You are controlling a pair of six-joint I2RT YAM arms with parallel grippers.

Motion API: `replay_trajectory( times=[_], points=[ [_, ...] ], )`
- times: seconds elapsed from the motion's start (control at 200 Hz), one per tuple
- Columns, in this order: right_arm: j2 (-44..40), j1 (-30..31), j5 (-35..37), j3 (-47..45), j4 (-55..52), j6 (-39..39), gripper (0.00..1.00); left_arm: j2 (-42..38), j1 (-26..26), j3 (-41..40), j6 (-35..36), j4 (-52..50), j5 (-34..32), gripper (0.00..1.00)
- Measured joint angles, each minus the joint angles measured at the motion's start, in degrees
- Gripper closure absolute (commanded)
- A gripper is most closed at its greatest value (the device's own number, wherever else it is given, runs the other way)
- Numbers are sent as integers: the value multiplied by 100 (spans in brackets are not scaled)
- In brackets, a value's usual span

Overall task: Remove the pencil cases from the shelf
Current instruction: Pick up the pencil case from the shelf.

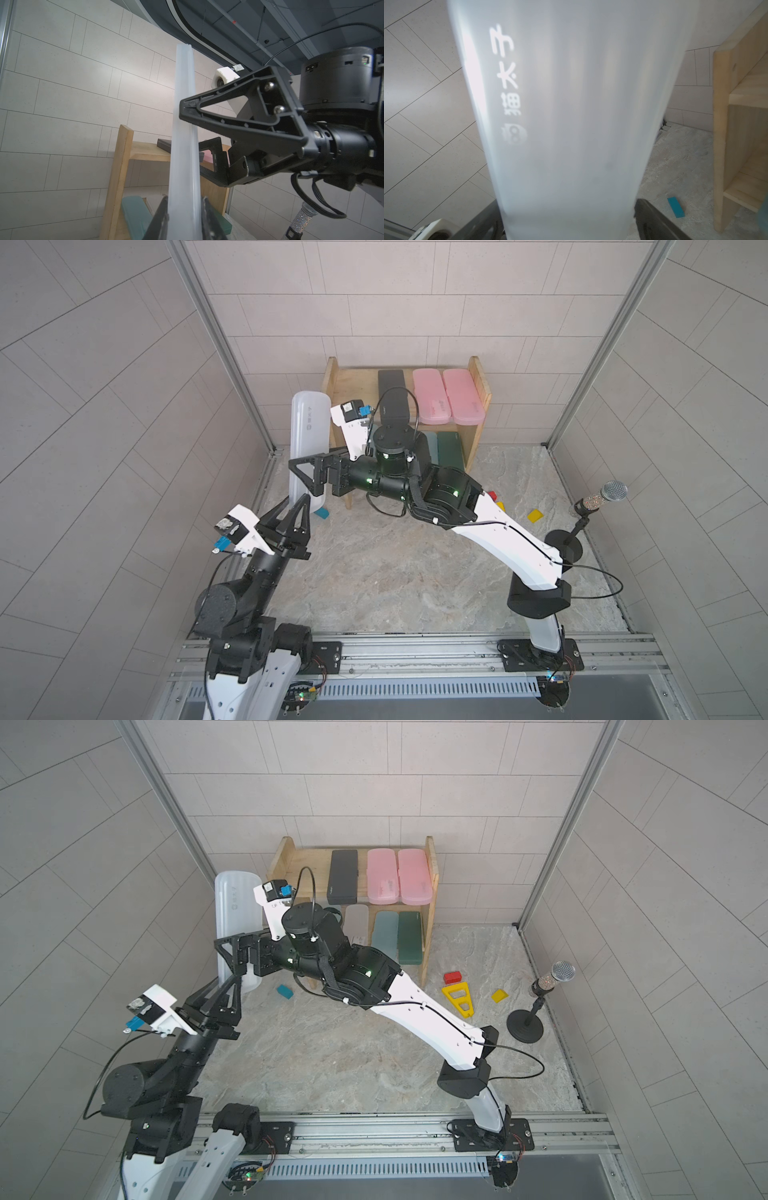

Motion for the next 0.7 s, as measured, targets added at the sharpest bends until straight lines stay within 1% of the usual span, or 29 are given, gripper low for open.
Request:
replay_trajectory(
  times=[0.115,0.225,0.27,0.305,0.325,0.345,0.355,0.37,0.41,0.45,0.475,0.535,0.565,0.645,0.7],
  points=[
    [2,0,11,4,46,24,12,-15,-2,-20,46,-44,42,100],
    [2,4,48,13,39,70,27,-46,0,-37,52,-79,44,100],
    [2,11,74,11,20,57,30,-59,0,-46,52,-92,44,100],
    [2,11,103,13,0,52,31,-70,0,-52,50,-98,44,92],
    [2,11,114,13,-11,52,31,-76,0,-57,46,-103,44,80],
    [2,13,129,13,-24,46,31,-81,-2,-57,46,-116,42,61],
    [2,17,138,13,-28,42,31,-81,-2,-57,46,-120,42,50],
    [2,22,149,13,-37,37,32,-83,0,-57,57,-125,42,39],
    [0,26,214,13,-87,-24,32,-83,-2,-59,74,-127,35,17],
    [0,33,289,9,-195,-83,32,-83,0,-59,79,-125,22,2],
    [-4,33,337,-11,-258,-118,32,-85,0,-59,81,-120,2,0],
    [-101,17,450,-232,-367,-238,32,-92,0,-59,83,-122,-57,0],
    [-219,-2,511,-487,-407,-317,33,-94,0,-61,79,-129,-96,0],
    [-730,-74,647,-1447,-498,-542,33,-107,0,-61,81,-146,-229,0],
    [-1259,-162,697,-2378,-535,-693,33,-127,0,-61,83,-179,-378,0]
  ],
)
